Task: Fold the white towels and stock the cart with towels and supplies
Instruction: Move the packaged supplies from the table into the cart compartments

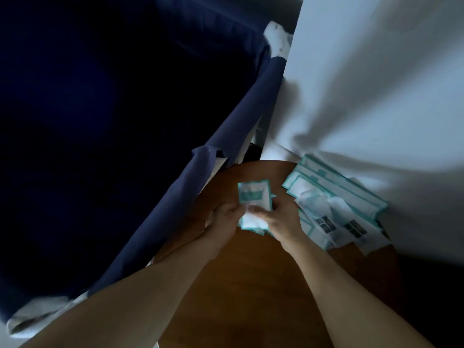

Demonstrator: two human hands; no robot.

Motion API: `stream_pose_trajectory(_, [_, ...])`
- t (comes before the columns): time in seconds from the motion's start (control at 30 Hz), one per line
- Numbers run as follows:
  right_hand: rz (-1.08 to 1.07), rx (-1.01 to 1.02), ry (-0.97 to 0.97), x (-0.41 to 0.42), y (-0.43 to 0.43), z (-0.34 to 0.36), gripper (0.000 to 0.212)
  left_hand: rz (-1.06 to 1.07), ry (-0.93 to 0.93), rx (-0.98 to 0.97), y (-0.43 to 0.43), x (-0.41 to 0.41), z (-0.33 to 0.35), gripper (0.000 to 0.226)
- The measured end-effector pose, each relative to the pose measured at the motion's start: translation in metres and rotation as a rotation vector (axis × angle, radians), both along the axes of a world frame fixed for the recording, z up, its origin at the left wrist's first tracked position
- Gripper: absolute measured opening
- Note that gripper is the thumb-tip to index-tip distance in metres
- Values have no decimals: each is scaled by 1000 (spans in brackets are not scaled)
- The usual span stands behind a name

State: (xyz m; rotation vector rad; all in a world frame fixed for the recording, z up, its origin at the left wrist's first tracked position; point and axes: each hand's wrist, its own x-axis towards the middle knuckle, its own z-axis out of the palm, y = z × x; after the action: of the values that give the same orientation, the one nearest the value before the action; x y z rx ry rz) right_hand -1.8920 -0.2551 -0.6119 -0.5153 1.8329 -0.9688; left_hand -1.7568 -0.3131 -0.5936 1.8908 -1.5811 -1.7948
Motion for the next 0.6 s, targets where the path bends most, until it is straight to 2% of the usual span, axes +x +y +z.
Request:
stream_pose_trajectory(0.07, [36,-24,-116,6,8,6,19,94,120,133,3,-1,2,31])
stream_pose_trajectory(0.17, [95,-6,-201,8,17,4,12,170,213,196,5,5,0,24])
stream_pose_trajectory(0.2, [103,-7,-159,6,19,1,14,189,229,193,5,7,-1,23])
stream_pose_trajectory(0.27, [118,14,45,1,18,-7,28,252,247,184,5,11,-3,18])
stream_pose_trajectory(0.37, [48,153,368,-9,10,-17,27,358,267,195,5,15,-2,14])
stream_pose_trajectory(0.43, [29,237,421,-11,3,-28,32,428,286,212,4,18,-2,15])
stream_pose_trajectory(0.47, [42,279,424,-9,-1,-32,39,449,288,219,3,20,-2,16])
stream_pose_trajectory(0.53, [72,378,473,1,-8,-37,64,474,301,233,3,23,-1,18])
stream_pose_trajectory(0.6, [125,461,594,12,-13,-36,90,497,329,244,2,24,0,20])
